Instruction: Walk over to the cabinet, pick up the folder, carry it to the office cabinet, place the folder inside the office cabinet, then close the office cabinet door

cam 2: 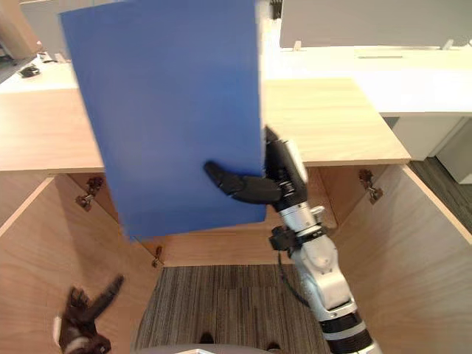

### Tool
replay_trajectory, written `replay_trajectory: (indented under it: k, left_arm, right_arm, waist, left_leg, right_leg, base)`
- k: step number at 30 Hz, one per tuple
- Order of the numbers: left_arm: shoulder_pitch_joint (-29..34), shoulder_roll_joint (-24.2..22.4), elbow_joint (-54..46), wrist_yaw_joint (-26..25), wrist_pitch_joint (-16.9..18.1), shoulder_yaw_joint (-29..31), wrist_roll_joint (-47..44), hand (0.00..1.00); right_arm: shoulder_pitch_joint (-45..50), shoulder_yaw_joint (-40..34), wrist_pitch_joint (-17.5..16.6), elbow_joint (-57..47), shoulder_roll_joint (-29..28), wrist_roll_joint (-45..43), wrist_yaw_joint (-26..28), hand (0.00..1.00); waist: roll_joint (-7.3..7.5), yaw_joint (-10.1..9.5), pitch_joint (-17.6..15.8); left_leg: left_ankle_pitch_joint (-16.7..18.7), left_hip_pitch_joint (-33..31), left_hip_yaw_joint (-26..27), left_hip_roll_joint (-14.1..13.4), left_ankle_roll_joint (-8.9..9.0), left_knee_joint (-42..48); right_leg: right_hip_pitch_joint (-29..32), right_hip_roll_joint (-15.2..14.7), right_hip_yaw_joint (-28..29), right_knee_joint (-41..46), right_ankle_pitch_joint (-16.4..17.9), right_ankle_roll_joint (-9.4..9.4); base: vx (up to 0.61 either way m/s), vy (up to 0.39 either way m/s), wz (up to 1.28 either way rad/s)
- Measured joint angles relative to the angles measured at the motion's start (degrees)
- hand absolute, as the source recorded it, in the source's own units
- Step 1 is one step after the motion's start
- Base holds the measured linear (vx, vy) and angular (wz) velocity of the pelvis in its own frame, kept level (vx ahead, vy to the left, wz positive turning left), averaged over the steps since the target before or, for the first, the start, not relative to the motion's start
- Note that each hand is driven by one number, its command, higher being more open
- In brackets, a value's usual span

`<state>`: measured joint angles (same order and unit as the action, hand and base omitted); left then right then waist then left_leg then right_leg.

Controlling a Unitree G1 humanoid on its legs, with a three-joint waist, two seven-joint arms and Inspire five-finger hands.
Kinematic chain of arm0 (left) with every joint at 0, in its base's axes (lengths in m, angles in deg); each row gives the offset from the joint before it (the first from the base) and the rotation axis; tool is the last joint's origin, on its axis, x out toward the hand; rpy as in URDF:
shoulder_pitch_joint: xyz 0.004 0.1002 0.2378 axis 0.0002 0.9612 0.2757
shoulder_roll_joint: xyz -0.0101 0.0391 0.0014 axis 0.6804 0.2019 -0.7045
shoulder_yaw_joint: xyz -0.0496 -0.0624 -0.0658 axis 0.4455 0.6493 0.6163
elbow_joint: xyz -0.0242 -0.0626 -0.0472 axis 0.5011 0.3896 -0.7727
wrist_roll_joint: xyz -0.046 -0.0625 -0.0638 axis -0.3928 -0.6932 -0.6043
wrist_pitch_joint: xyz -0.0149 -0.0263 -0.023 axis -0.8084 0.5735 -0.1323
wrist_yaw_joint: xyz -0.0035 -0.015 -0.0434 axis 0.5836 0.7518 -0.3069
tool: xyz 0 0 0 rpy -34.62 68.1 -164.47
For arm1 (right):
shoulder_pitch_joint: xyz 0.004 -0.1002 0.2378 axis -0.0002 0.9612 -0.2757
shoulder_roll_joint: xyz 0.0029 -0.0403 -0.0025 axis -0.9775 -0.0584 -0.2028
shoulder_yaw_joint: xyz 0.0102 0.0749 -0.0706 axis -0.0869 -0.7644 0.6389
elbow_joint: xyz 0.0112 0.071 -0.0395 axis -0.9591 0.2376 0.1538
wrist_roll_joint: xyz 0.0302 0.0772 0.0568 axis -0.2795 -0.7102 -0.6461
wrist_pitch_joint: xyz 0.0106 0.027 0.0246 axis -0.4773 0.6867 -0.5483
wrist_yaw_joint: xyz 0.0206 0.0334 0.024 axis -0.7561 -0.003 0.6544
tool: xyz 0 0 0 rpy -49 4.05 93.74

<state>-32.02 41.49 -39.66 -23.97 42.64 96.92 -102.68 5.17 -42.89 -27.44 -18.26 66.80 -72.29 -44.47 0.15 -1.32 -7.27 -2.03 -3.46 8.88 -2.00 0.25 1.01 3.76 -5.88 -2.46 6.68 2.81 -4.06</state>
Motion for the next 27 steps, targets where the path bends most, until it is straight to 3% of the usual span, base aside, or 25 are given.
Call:
replay_trajectory:
  k: [3, 6, 8, 14, 17, 19, 23, 27]
  left_arm:
    - [-4.93, -0.89, 5.99, 1.17, -1.36, -3.87, 0.52, 1.00]
    - [-7.86, -1.21, 6.33, 1.73, -1.31, -5.38, 0.25, 1.00]
    - [-10.73, -0.02, 6.20, 1.55, -0.67, -6.51, 0.48, 1.00]
    - [-16.74, 0.59, 4.61, 0.12, 0.91, -10.04, 0.36, 1.00]
    - [-17.57, 0.16, 0.96, -0.87, 1.00, -10.18, 0.27, 1.00]
    - [-19.34, -0.38, -1.78, -1.19, 1.05, -10.20, 0.25, 1.00]
    - [-20.55, -1.41, -5.87, -1.80, 1.29, -9.99, 0.11, 1.00]
    - [-20.91, -1.92, -8.64, -1.98, 1.88, -9.96, -0.86, 1.00]
  right_arm:
    - [-6.20, 3.87, 0.84, 7.59, 0.10, 7.23, -0.85, 0.00]
    - [-8.94, 5.46, 1.87, 11.88, 0.27, 13.36, -2.11, 0.00]
    - [-11.70, 6.72, 1.97, 13.76, 0.75, 18.35, -2.85, 0.00]
    - [-16.12, 2.86, 4.32, 21.15, -1.79, 19.55, -8.43, 0.00]
    - [-17.62, -1.27, 5.23, 21.58, -3.68, 15.54, -10.59, 0.00]
    - [-21.26, -5.12, 5.24, 21.58, -4.88, 7.75, -12.48, 0.00]
    - [-27.88, -12.17, 5.10, 21.59, -7.07, -3.78, -15.54, 0.00]
    - [-35.61, -19.44, 2.66, 23.33, -7.66, -15.10, -20.08, 0.00]
  waist:
    - [0.70, -0.55, -6.67]
    - [-0.71, -1.18, -11.77]
    - [-2.41, -1.06, -15.67]
    - [-3.40, -1.31, -18.63]
    - [-3.44, -1.85, -18.71]
    - [-3.94, -2.09, -19.19]
    - [-3.84, -3.10, -19.83]
    - [-3.87, -3.95, -19.99]
  left_leg:
    - [4.08, -9.81, -0.32, -1.38, -0.13, 12.23]
    - [7.49, -17.41, -0.79, -2.43, 0.32, 20.82]
    - [9.23, -23.39, -1.04, -2.88, 0.20, 26.78]
    - [12.33, -38.08, -1.95, -4.81, -0.59, 39.20]
    - [13.80, -44.38, -2.53, -5.55, -0.91, 44.84]
    - [14.58, -49.63, -3.63, -5.82, -0.89, 48.72]
    - [14.98, -54.27, -4.27, -6.00, -0.73, 51.98]
    - [15.22, -56.91, -4.55, -6.38, -0.28, 53.16]
  right_leg:
    - [7.76, 0.23, 0.16, 7.60, 1.92, 0.46]
    - [14.89, 0.33, -0.03, 15.45, 4.85, 0.34]
    - [21.33, -0.13, 0.48, 22.12, 6.92, 0.38]
    - [35.59, 0.28, 0.70, 33.79, 9.88, 0.55]
    - [41.69, 0.25, 0.47, 39.39, 11.62, 0.63]
    - [46.36, 0.16, -0.21, 43.29, 12.77, 0.82]
    - [50.97, 0.00, -0.21, 47.18, 13.63, 1.07]
    - [53.51, 0.00, -0.51, 48.27, 13.74, 1.16]
  base:
    - [-0.18, -0.029, 0.00]
    - [-0.22, -0.004, 0.10]
    - [-0.20, 0.025, -0.02]
    - [-0.11, 0.012, -0.04]
    - [-0.08, 0.001, -0.01]
    - [-0.10, -0.016, 0.10]
    - [-0.08, -0.052, 0.05]
    - [-0.04, -0.054, 0.00]
